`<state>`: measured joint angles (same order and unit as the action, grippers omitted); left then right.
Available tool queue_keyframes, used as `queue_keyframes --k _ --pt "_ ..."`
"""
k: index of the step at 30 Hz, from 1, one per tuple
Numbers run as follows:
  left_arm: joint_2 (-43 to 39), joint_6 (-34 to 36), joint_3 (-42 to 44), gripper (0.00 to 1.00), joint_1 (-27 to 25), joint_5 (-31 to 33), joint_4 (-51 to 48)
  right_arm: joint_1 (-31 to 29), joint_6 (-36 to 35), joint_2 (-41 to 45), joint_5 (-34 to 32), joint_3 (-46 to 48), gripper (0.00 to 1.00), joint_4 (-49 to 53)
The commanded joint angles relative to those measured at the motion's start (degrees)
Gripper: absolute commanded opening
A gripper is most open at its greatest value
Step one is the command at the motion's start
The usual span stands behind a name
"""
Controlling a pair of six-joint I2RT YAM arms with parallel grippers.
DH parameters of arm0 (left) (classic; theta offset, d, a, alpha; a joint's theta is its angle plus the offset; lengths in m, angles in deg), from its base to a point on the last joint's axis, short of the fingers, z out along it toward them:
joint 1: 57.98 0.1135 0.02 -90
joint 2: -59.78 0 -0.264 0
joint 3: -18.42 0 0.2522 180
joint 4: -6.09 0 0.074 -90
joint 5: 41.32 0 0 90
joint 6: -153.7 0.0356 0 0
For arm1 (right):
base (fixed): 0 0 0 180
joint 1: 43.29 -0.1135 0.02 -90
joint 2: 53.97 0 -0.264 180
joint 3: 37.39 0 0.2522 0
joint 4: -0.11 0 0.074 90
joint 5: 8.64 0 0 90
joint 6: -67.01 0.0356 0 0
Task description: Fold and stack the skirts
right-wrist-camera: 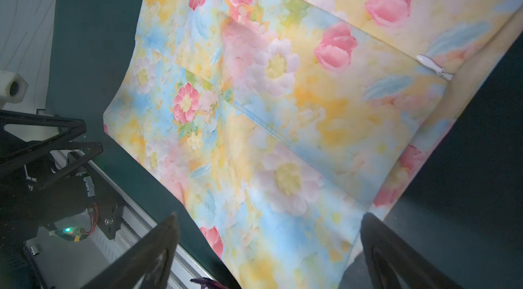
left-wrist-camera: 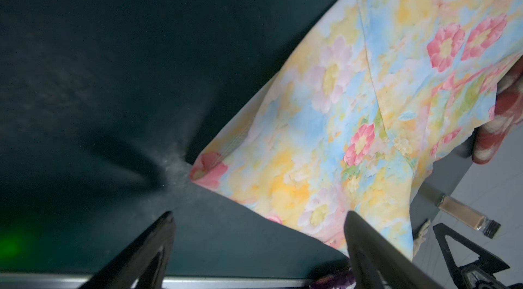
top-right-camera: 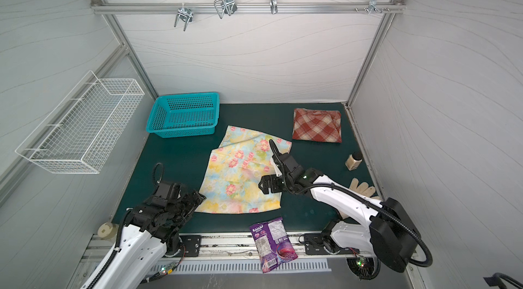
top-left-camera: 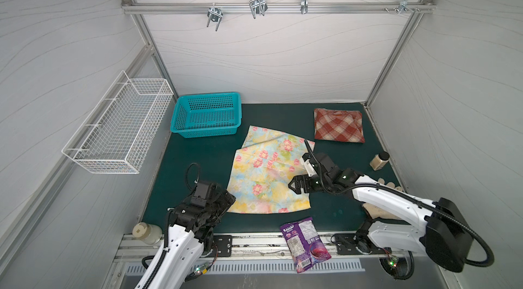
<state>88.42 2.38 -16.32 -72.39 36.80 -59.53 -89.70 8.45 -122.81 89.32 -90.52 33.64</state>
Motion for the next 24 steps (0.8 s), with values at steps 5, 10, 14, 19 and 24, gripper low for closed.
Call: queue_keyframes --k 5,10,14,19,24 --pt "4.82 -4.42 4.62 0.84 -0.27 2.81 9.78 0.27 -1.18 -0.14 0.95 -0.87 0.99 -2.02" --pt "3.79 -4.66 5.76 0.58 -0.26 3.08 12.83 0.27 -1.62 0.54 1.19 -1.11 0.99 -1.64" --pt "2.32 -3.99 6.07 0.47 -0.26 4.1 12.66 0.26 -1.81 0.55 1.5 -1.2 0.99 -1.53" --pt "2.75 -3.14 6.41 0.18 -0.18 4.39 13.98 -0.96 -3.92 0.11 1.63 -1.31 0.99 -0.96" --pt "7.89 0.5 1.72 0.0 2.11 4.64 15.7 -6.54 -6.52 -1.1 -0.68 -1.47 0.99 -1.76"
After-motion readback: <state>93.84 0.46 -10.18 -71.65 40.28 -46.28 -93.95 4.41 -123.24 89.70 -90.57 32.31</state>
